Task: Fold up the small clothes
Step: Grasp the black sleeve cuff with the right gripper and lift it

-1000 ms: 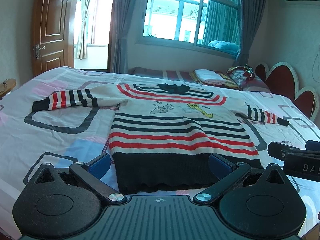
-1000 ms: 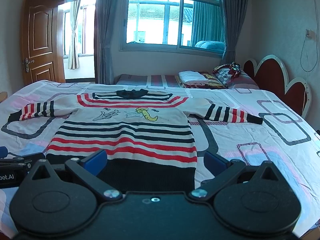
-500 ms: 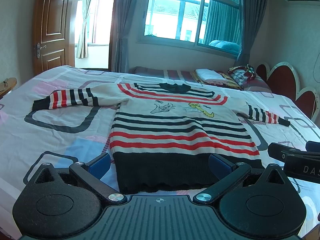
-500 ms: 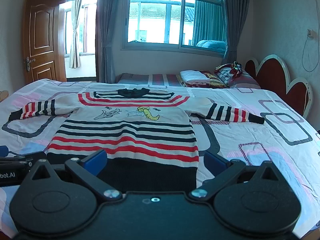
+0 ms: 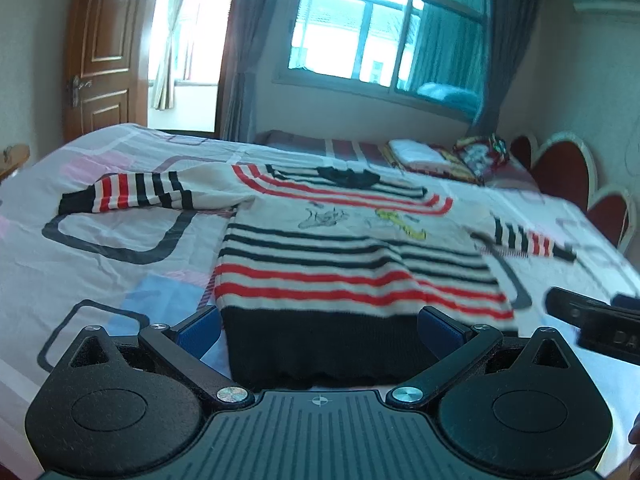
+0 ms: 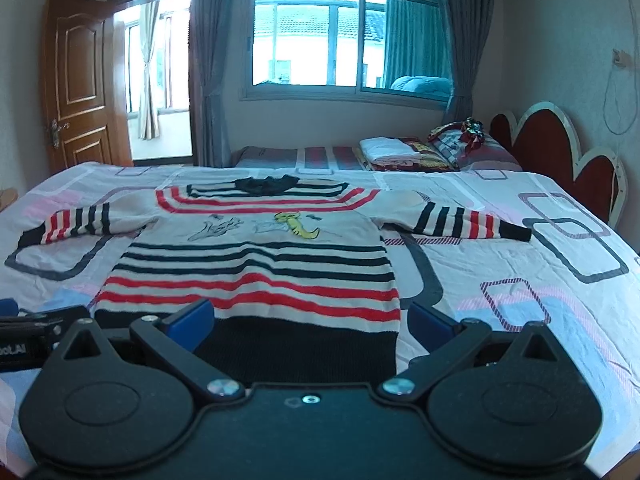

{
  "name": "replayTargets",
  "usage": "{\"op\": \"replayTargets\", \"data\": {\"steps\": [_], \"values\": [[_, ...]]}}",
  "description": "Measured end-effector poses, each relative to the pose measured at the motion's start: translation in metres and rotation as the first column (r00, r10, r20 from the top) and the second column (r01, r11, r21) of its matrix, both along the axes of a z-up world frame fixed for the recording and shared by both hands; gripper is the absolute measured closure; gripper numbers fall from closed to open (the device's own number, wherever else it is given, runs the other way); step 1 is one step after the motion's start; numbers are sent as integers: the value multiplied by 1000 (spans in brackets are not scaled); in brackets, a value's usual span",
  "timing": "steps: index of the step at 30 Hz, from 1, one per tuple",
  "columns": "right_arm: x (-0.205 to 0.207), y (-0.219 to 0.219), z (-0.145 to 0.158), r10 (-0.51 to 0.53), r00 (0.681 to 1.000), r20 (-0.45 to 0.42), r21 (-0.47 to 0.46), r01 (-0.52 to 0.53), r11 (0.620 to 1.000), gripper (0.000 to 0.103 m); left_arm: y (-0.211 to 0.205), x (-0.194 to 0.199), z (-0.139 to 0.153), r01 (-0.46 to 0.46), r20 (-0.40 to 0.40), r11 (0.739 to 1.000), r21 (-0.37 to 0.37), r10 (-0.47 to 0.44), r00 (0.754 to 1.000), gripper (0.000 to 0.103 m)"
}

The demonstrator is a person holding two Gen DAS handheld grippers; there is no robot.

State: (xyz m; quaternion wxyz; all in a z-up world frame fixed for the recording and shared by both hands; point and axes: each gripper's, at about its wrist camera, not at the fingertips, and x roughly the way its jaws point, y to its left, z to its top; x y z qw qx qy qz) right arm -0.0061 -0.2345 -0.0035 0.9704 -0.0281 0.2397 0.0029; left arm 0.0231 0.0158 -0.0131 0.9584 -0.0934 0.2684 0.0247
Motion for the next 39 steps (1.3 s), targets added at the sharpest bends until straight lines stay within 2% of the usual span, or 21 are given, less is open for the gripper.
{"op": "replayTargets", "data": {"steps": [3, 5, 7, 9, 11, 12, 13, 14, 16, 18, 20, 22, 26, 31, 33, 37, 38, 39], "values": [[2, -20, 7, -46, 996, 70, 76, 40, 996, 1, 15, 20, 1, -32, 7, 995, -90, 33, 999, 0], [10, -40, 9, -81, 992, 100, 121, 69, 990, 1, 22, 42, 0, -31, -1, 992, -120, 31, 1000, 0], [26, -65, 9, -98, 992, 81, 164, 83, 983, 1, 21, 66, 4, -39, 23, 997, -63, 41, 999, 0], [45, -99, 10, -113, 992, 60, 251, 95, 963, 1, 15, 92, 8, -26, 24, 1000, 6, 26, 999, 0], [65, -133, 14, -173, 984, 52, 296, 150, 943, 3, 14, 121, 8, 12, 25, 1000, 28, -13, 1000, 0], [76, -148, 15, -190, 980, 53, 310, 165, 936, 5, 16, 135, 7, 23, 20, 1000, 16, -23, 1000, 0], [89, -163, 16, -208, 977, 48, 320, 182, 930, 11, 20, 148, 7, 36, 22, 999, -11, -36, 999, 0], [106, -182, 16, -225, 974, 32, 339, 201, 919, 23, 25, 160, 8, 39, 34, 999, -37, -38, 999, 0], [138, -217, 11, -254, 967, -2, 389, 235, 891, 35, 30, 178, 10, -2, 70, 998, -65, 6, 998, 0], [167, -246, 2, -284, 959, -14, 420, 263, 869, 41, 37, 195, 7, -65, 115, 995, -80, 74, 991, 0], [198, -277, -15, -317, 947, -43, 470, 300, 830, 45, 45, 210, 1, -126, 121, 987, -103, 138, 983, 0], [222, -308, -34, -358, 930, -82, 530, 344, 775, 48, 53, 228, -11, -172, 83, 976, -134, 184, 979, 0], [270, -359, -87, -411, 889, -202, 647, 436, 625, 59, 63, 258, -45, -209, -44, 959, -189, 204, 978, 0], [307, -375, -127, -405, 867, -290, 702, 480, 525, 59, 59, 283, -66, -208, -87, 966, -153, 196, 977, 0], [314, -375, -133, -391, 873, -292, 734, 467, 494, 59, 60, 291, -68, -198, -93, 969, -145, 186, 978, 0], [321, -366, -130, -401, 863, -308, 727, 485, 486, 61, 58, 308, -67, -187, -107, 979, -85, 178, 978, 0], [324, -364, -128, -413, 853, -318, 709, 503, 494, 64, 58, 311, -66, -185, -109, 980, -66, 178, 978, 0], [327, -360, -124, -424, 843, -330, 673, 525, 521, 67, 58, 315, -67, -176, -120, 983, -51, 169, 978, 0]]}}
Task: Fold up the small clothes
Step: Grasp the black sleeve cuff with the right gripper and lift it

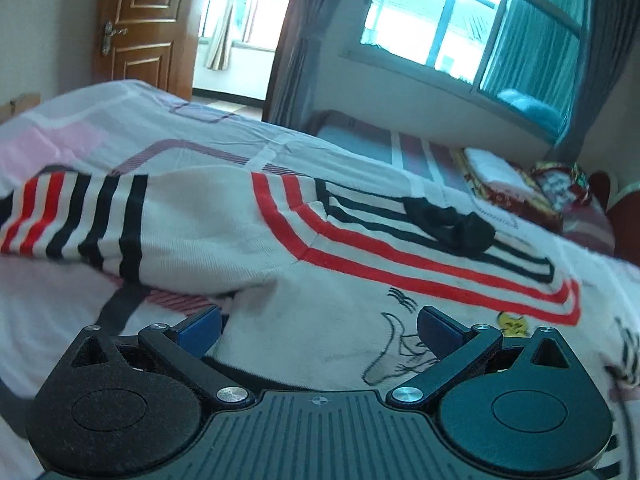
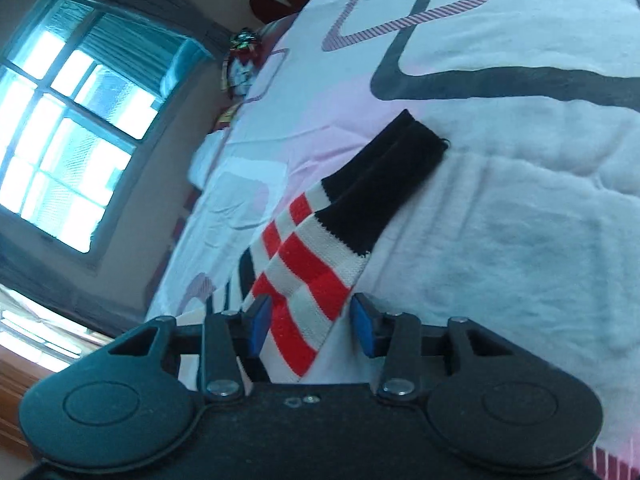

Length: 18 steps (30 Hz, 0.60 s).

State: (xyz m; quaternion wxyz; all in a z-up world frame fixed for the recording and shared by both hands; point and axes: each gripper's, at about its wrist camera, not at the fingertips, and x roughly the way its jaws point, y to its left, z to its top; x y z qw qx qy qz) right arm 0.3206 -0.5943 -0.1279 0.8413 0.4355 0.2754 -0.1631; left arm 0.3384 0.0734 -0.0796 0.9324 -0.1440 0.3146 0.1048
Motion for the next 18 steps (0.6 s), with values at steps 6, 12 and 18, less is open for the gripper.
{"op": "replayTargets", "data": {"steps": [6, 12, 18], "values": [[5, -4, 5, 8, 1000, -26, -40, -9, 999, 74, 2, 11, -4, 87, -61, 994, -64, -91, 994, 0], [-6, -19, -4, 17, 999, 41, -7, -17, 1000, 96, 8, 4, 2, 48, -27, 999, -22, -49, 998, 0], [-15, -9, 9, 37, 992, 123, -60, -30, 998, 96, 32, -8, 3, 2, -24, 999, -34, -3, 1000, 0]]}}
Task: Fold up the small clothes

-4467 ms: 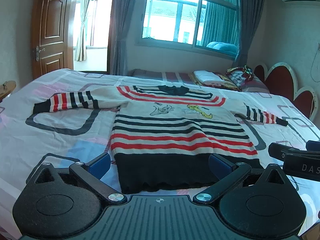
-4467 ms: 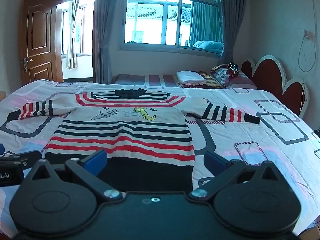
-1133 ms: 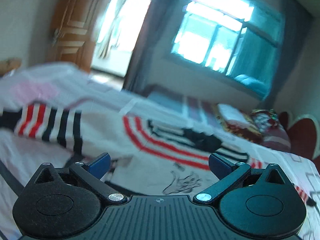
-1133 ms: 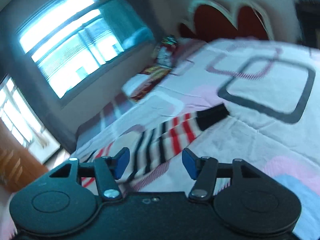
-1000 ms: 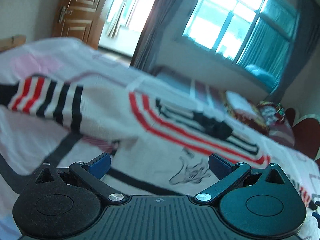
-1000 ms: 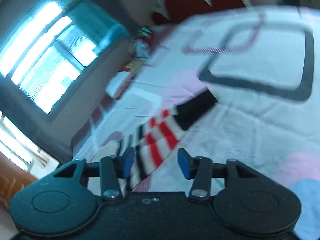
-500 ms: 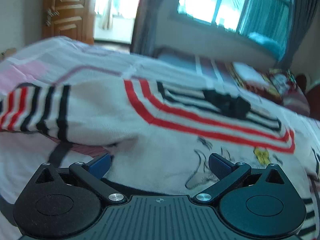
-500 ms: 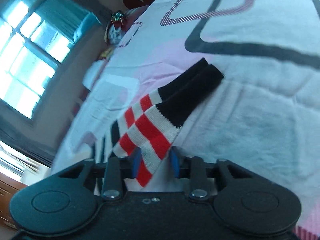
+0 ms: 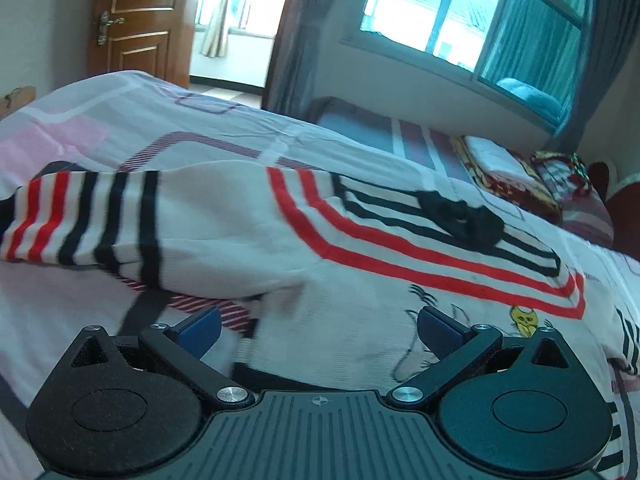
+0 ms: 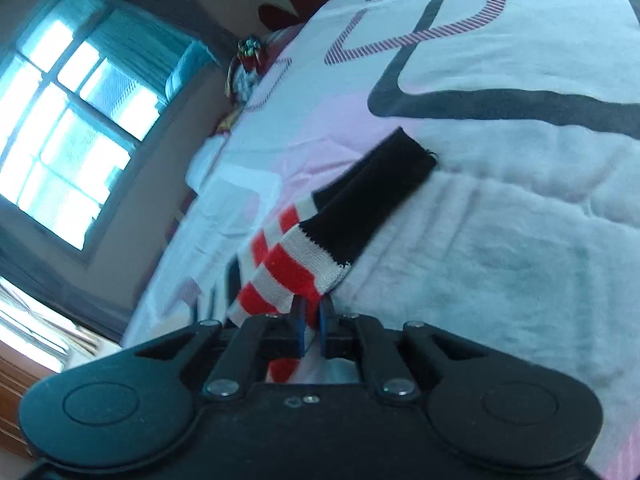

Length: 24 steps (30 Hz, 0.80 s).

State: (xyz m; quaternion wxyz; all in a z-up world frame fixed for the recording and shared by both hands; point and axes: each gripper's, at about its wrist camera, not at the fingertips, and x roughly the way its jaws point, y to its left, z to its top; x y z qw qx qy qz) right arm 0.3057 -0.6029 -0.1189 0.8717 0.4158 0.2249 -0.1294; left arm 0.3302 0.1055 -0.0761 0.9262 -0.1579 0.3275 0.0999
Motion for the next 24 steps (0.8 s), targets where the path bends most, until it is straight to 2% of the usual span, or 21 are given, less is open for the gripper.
{"op": "replayTargets", "data": {"steps": [3, 5, 7, 9, 12, 14, 15, 16, 17, 19, 22, 24], "values": [[12, 32, 30, 83, 996, -18, -209, -85, 974, 96, 11, -7, -1, -22, -6, 1000, 0, 22, 1000, 0], [22, 67, 52, 189, 982, -18, -336, -184, 924, 96, 17, -13, -2, -32, -11, 1000, -2, 32, 999, 0], [33, 111, 67, 315, 948, -42, -423, -302, 854, 96, 22, -19, -2, -34, -12, 999, -11, 34, 999, 0], [42, 165, 72, 459, 883, -102, -500, -444, 744, 96, 27, -25, -1, -41, -11, 999, -17, 41, 999, 0], [46, 250, 58, 649, 731, -211, -540, -641, 546, 96, 32, -36, 2, -52, -8, 999, 14, 52, 999, 0], [45, 299, 40, 733, 620, -279, -533, -735, 419, 96, 35, -42, 6, -55, -13, 997, 55, 56, 998, 0], [42, 321, 31, 756, 578, -308, -535, -762, 364, 96, 38, -45, 8, -55, -12, 997, 62, 55, 998, 0], [38, 339, 22, 769, 543, -337, -538, -782, 317, 95, 42, -49, 9, -49, -8, 998, 49, 50, 999, 0], [35, 354, 13, 773, 520, -363, -552, -789, 272, 86, 47, -51, 10, -47, -6, 998, 33, 48, 999, 0], [27, 368, 9, 771, 536, -344, -614, -749, 246, 75, 53, -53, 10, -40, -5, 999, 16, 40, 999, 0], [20, 367, 11, 767, 557, -318, -625, -732, 272, 68, 50, -46, 8, 0, -2, 1000, 10, 0, 1000, 0], [14, 361, 15, 770, 567, -294, -621, -725, 297, 68, 41, -37, 5, 43, 15, 999, -27, -43, 999, 0]]}}
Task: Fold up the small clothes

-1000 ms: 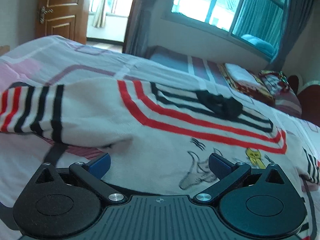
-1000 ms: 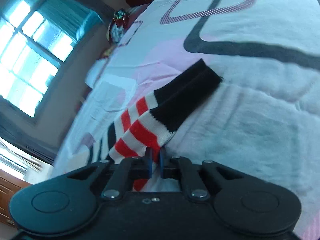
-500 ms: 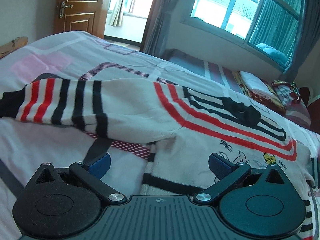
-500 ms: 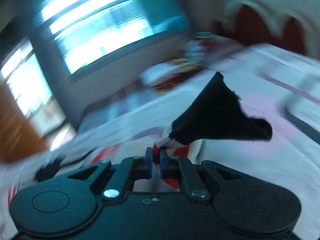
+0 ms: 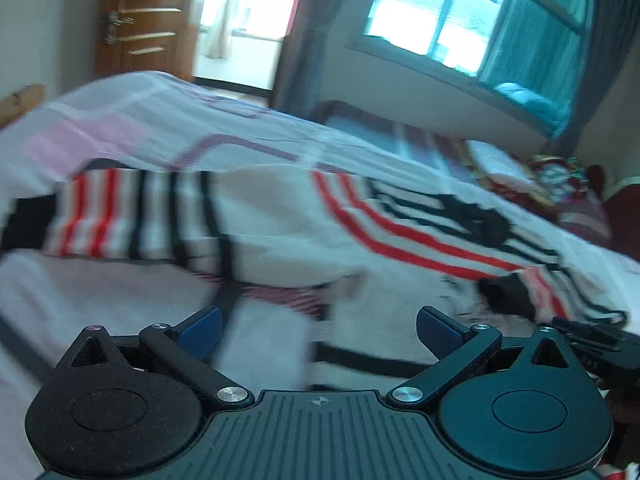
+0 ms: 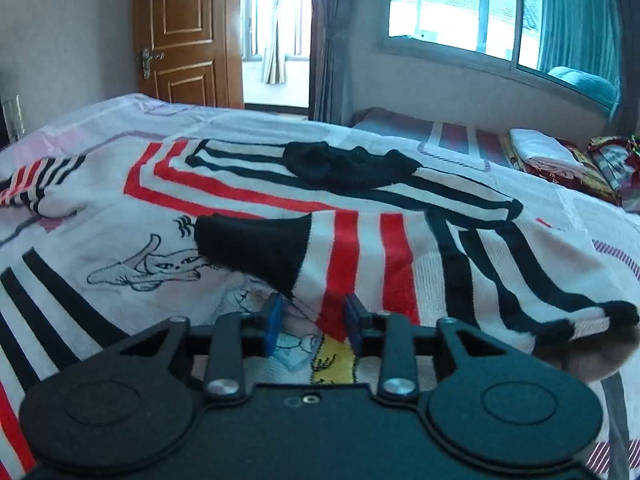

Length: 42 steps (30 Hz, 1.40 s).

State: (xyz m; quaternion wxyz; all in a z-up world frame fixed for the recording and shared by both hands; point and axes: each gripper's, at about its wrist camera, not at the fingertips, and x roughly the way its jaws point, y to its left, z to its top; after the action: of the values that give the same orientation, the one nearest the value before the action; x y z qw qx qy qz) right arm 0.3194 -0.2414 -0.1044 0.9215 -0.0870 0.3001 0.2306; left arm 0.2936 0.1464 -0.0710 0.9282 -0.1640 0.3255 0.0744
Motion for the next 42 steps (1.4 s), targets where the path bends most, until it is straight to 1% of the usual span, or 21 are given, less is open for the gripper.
{"op": "replayTargets", "data": {"steps": [3, 4, 6, 10, 13, 15, 17, 19, 23, 27, 29, 30, 31, 33, 35, 36, 37, 38, 40, 41, 42], "values": [[-12, -10, 10, -44, 999, 31, 30, 43, 999, 71, -27, 28, -4, 99, 17, 993, -58, -99, 995, 2], [-12, -14, 13, -69, 997, 40, 46, 67, 997, 71, -37, 40, -5, 142, 25, 986, -90, -140, 990, 25], [-18, -26, 20, -131, 990, 52, 96, 126, 987, 70, -59, 65, -8, 226, 13, 962, -152, -226, 974, 48], [-26, -57, 27, -228, 973, 29, 190, 219, 957, 68, -100, 113, -19, 332, -25, 924, -188, -342, 939, 48], [-34, -79, 29, -276, 961, -2, 244, 268, 932, 67, -114, 140, -30, 354, -45, 890, -287, -382, 923, 48], [-38, -94, 28, -306, 951, -30, 279, 302, 912, 65, -128, 152, -37, 354, -68, 882, -312, -392, 917, 48], [-40, -105, 25, -336, 940, -50, 300, 335, 893, 64, -141, 159, -42, 368, -86, 888, -277, -404, 911, 65], [-40, -114, 23, -357, 931, -72, 322, 360, 875, 64, -147, 164, -47, 352, -112, 907, -234, -384, 916, 94], [-38, -127, 18, -388, 914, -116, 367, 403, 838, 64, -129, 167, -56, 312, -101, 893, -324, -360, 927, 99], [-36, -131, 14, -398, 907, -138, 381, 420, 824, 64, -117, 154, -55, 321, -19, 870, -375, -353, 935, 98], [-36, -130, 14, -395, 908, -137, 383, 416, 825, 64, -110, 149, -58, 280, -6, 865, -417, -311, 951, 63], [-35, -129, 14, -394, 909, -136, 382, 415, 826, 64, -108, 145, -59, 269, 21, 862, -431, -288, 957, 23], [-34, -128, 14, -394, 909, -137, 381, 415, 826, 64, -105, 142, -58, 263, 53, 866, -426, -267, 962, 15], [-34, -126, 13, -389, 911, -139, 379, 412, 829, 64, -106, 143, -56, 262, 60, 874, -408, -261, 963, 15], [-34, -126, 13, -386, 913, -134, 374, 407, 833, 64, -105, 147, -60, 272, 53, 859, -433, -277, 959, 15], [-34, -126, 13, -385, 913, -133, 375, 406, 833, 64, -105, 149, -61, 276, 48, 855, -439, -284, 957, 20], [-34, -126, 12, -386, 913, -135, 377, 408, 832, 64, -105, 153, -64, 278, 43, 849, -450, -291, 956, 33], [-34, -127, 12, -389, 911, -136, 379, 410, 829, 64, -104, 156, -66, 272, 34, 843, -464, -290, 956, 39], [-33, -129, 11, -396, 908, -139, 382, 418, 824, 64, -102, 164, -72, 259, 1, 831, -493, -297, 955, 73], [-33, -130, 10, -399, 906, -142, 383, 422, 821, 64, -104, 169, -77, 253, -15, 834, -489, -299, 954, 79], [-32, -131, 10, -403, 904, -147, 385, 427, 818, 64, -104, 173, -78, 256, -23, 841, -476, -303, 953, 92]]}}
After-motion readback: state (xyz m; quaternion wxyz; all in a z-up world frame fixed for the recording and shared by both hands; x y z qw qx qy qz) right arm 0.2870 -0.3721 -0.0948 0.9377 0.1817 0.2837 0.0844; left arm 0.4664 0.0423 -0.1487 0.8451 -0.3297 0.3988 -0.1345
